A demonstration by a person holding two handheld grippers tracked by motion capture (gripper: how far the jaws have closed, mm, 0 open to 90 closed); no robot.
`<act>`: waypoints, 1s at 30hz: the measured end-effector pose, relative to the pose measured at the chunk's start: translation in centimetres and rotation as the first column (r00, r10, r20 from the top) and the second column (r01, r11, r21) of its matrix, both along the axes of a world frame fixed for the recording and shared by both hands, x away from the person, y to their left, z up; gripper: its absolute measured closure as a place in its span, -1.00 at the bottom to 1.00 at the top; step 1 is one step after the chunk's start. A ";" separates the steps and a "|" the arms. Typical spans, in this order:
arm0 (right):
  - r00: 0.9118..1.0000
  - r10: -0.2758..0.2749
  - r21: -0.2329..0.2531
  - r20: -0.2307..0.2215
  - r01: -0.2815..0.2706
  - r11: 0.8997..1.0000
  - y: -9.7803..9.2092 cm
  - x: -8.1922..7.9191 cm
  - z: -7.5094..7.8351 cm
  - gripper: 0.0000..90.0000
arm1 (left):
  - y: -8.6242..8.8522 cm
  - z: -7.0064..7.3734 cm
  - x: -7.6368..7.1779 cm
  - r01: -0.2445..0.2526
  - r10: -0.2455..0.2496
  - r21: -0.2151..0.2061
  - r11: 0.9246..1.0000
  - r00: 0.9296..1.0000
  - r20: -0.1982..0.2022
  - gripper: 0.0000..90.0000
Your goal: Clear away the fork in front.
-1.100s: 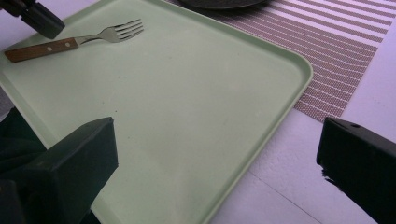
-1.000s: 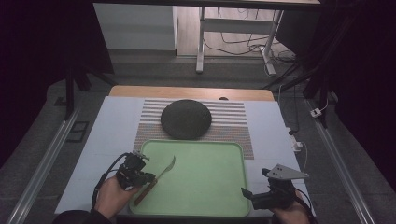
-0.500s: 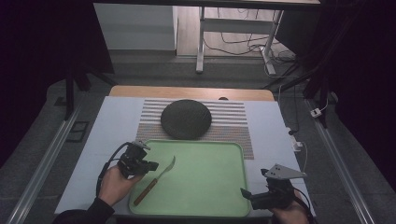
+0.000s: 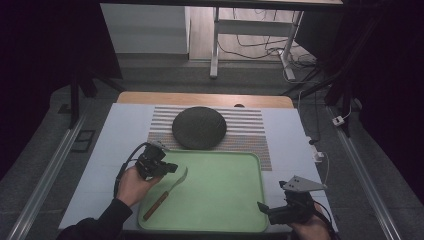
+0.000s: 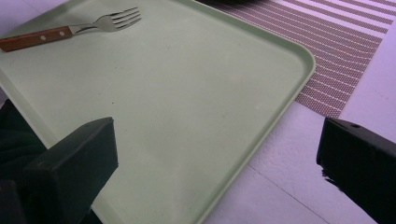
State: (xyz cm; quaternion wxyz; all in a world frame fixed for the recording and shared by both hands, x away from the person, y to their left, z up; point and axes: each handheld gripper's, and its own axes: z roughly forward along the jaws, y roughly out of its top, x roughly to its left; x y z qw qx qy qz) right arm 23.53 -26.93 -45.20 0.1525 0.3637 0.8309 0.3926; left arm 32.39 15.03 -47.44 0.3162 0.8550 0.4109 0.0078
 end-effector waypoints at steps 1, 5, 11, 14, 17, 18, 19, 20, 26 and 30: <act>1.000 -0.001 -0.001 -0.001 0.001 1.000 0.0 0.0 0.0 -1.00 | 0.0 -0.1 0.1 0.001 -0.001 -0.003 1.000 1.000 0.001 0.97; 1.000 -0.001 -0.003 -0.002 0.001 1.000 0.0 0.0 0.0 -1.00 | 0.0 -0.6 0.4 -0.004 0.005 -0.013 1.000 1.000 0.012 0.97; 1.000 -0.002 -0.005 -0.003 0.002 1.000 0.0 0.0 0.0 -1.00 | 0.0 -1.7 0.5 -0.005 0.005 -0.013 1.000 1.000 0.003 0.97; 1.000 -0.002 -0.006 -0.005 0.002 1.000 0.0 0.0 0.0 -1.00 | 0.0 -2.2 0.6 -0.006 0.006 -0.010 1.000 1.000 -0.007 0.97; 1.000 -0.001 -0.008 -0.006 0.001 1.000 0.1 0.1 0.0 -1.00 | -0.2 -2.7 0.6 -0.006 0.006 -0.008 1.000 1.000 -0.018 0.97; 1.000 -0.001 -0.008 -0.006 0.001 1.000 0.1 0.1 0.0 -1.00 | -0.2 -2.8 0.6 -0.006 0.005 -0.006 1.000 1.000 -0.020 0.97; 1.000 0.000 -0.009 -0.007 0.000 1.000 0.1 0.1 0.0 -1.00 | -0.3 -2.9 0.6 -0.005 0.004 -0.004 1.000 1.000 -0.022 0.97; 1.000 -0.003 -0.010 -0.008 0.003 1.000 0.1 0.1 0.0 -1.00 | -0.3 -2.9 0.6 -0.004 0.004 -0.004 1.000 1.000 -0.025 0.97; 1.000 -0.001 -0.018 -0.012 0.001 1.000 0.1 0.1 -0.1 -1.00 | -1.1 -3.1 0.3 0.013 -0.013 0.007 1.000 0.999 -0.032 0.97; 1.000 -0.001 -0.019 -0.013 0.000 1.000 0.2 0.1 -0.1 -1.00 | -3.0 -2.7 -0.5 0.078 -0.078 0.024 0.997 0.997 -0.013 0.97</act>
